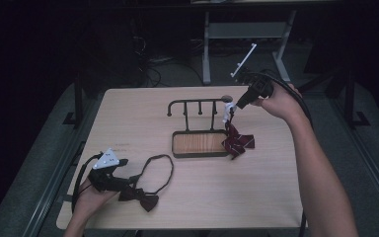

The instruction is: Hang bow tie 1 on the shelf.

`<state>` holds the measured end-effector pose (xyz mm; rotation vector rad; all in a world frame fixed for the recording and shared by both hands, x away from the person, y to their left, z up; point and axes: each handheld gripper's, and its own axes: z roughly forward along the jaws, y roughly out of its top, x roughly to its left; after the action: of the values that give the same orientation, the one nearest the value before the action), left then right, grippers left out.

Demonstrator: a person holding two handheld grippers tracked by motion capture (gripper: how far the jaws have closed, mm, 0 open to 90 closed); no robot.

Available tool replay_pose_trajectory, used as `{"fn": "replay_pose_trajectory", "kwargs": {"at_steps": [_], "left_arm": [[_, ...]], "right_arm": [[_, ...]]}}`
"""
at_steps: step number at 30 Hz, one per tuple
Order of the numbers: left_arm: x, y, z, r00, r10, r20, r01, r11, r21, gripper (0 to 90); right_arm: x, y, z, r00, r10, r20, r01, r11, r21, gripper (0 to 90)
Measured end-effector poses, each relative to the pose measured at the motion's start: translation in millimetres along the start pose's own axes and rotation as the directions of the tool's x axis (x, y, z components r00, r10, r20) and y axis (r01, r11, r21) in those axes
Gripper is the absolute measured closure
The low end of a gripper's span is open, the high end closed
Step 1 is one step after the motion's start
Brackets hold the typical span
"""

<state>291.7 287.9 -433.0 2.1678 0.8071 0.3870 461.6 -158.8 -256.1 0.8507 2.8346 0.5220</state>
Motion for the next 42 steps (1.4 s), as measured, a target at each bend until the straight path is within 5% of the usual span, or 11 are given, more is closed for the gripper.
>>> {"fn": "replay_pose_trajectory", "kwargs": {"at_steps": [24, 42], "left_arm": [[-0.3, -0.9, 1.7, 1.0000, -0.006, 0.000, 0.006, 1.0000, 0.003, 23.8], [0.1, -1.3, 2.9, 1.0000, 0.002, 0.006, -0.002, 0.9999, 0.011, 23.8]], "right_arm": [[8.8, -31.4, -3.1, 0.9956, -0.036, -0.087, 0.031, 0.998, -0.058, 69.2], [19.4, -62.6, 16.4, 0.9865, -0.057, -0.153, 0.042, 0.994, -0.099, 62.3]]}}
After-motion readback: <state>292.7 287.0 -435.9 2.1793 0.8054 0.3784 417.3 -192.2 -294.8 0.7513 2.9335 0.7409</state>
